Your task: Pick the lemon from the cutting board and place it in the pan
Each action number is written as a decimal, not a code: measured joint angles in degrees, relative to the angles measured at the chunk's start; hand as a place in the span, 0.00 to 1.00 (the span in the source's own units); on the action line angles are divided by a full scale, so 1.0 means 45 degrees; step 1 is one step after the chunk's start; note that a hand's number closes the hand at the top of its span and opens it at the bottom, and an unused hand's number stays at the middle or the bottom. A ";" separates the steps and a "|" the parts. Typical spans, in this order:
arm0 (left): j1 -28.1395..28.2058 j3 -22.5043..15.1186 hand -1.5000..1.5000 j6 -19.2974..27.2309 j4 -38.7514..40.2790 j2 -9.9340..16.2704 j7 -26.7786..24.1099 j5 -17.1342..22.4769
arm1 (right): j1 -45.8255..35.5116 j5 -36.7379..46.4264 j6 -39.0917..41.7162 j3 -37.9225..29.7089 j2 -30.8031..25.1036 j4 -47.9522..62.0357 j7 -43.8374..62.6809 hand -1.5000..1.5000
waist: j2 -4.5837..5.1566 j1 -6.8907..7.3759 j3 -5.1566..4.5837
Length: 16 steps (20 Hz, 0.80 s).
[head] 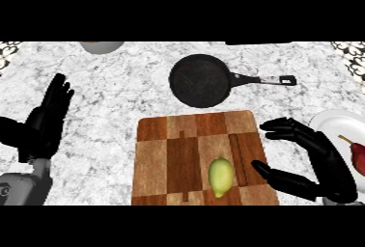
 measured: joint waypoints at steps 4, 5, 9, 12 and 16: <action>0.0317 0.0104 0.50 -0.0132 0.0187 0.0083 -0.0272 -0.0062 | 0.2374 0.1536 -0.1702 -0.0435 -0.0275 -0.1232 -0.2317 0.00 | -0.0043 -0.0224 -0.0001; 0.0260 0.0102 0.50 -0.0108 0.0272 0.0039 -0.0327 -0.0126 | 0.3080 0.1746 -0.1936 -0.0599 -0.0451 -0.1660 -0.2738 0.00 | -0.0035 -0.0228 -0.0005; 0.0317 0.0181 0.50 -0.0276 0.0262 0.0037 -0.0494 -0.0139 | 0.5638 0.3100 -0.2320 -0.1090 -0.1471 -0.3665 -0.2843 0.00 | -0.0024 -0.0135 -0.0029; 0.0311 0.0265 0.50 -0.0338 0.0259 0.0076 -0.0494 -0.0137 | 0.7177 0.4288 -0.2224 -0.1735 -0.2342 -0.5298 -0.1978 0.00 | -0.0022 -0.0145 -0.0055; 0.0182 0.0153 0.50 -0.0293 0.0264 -0.0072 -0.0436 -0.0302 | 0.8853 0.5241 -0.2011 -0.1810 -0.2662 -0.6972 -0.0560 0.00 | 0.0008 -0.0050 -0.0070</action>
